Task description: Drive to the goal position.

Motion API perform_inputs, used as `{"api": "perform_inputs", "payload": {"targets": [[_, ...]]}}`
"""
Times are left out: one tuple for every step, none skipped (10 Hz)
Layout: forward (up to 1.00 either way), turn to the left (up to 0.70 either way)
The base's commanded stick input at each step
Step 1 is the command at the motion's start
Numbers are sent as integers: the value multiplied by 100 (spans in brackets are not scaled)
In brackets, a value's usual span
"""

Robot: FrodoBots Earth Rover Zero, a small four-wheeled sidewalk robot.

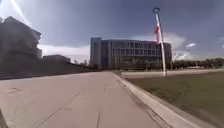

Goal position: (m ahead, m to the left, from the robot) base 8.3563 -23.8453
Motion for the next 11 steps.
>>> {"api": "perform_inputs", "payload": {"targets": [[70,0],[70,13],[70,35],[70,35],[70,35],[70,35],[70,26],[70,13],[70,0],[70,0],[70,0]]}}
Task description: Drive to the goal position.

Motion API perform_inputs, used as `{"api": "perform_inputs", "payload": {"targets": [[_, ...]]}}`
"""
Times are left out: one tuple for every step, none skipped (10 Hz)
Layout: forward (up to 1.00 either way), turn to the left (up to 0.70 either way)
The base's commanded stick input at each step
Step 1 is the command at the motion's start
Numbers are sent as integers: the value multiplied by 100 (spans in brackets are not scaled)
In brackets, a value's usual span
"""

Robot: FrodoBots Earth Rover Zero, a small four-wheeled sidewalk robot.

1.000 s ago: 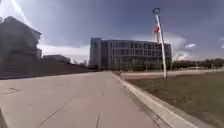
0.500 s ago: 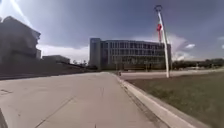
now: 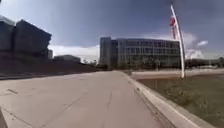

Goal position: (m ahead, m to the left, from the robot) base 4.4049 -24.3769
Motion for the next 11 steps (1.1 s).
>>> {"api": "perform_inputs", "payload": {"targets": [[70,0],[70,0],[70,0],[70,0],[70,0],[70,0],[70,0],[70,0],[70,0],[70,0],[70,0]]}}
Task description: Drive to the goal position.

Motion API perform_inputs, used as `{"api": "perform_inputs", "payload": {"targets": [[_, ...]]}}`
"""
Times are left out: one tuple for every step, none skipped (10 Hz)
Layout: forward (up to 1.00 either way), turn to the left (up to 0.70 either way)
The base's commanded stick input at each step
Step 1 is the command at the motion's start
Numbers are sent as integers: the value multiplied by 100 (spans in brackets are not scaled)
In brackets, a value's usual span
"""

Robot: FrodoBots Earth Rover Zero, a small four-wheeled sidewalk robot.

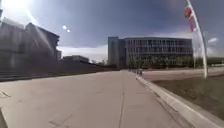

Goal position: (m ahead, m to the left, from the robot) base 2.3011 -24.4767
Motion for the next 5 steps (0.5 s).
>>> {"api": "perform_inputs", "payload": {"targets": [[70,0],[70,0],[70,0],[70,0],[70,0]]}}
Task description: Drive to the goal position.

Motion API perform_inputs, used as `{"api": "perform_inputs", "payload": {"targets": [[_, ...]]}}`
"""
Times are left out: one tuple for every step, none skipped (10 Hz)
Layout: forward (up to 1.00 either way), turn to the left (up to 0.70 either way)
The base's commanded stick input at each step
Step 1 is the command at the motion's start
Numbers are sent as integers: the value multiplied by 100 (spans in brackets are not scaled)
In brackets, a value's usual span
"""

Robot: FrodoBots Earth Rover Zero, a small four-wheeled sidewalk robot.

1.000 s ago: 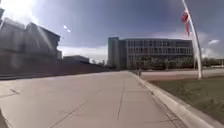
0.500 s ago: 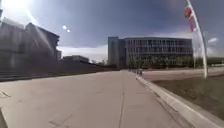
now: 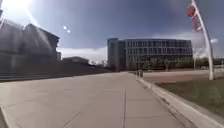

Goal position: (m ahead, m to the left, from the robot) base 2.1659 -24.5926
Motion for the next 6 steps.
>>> {"api": "perform_inputs", "payload": {"targets": [[70,0],[70,0],[70,0],[70,0],[70,0],[70,0]]}}
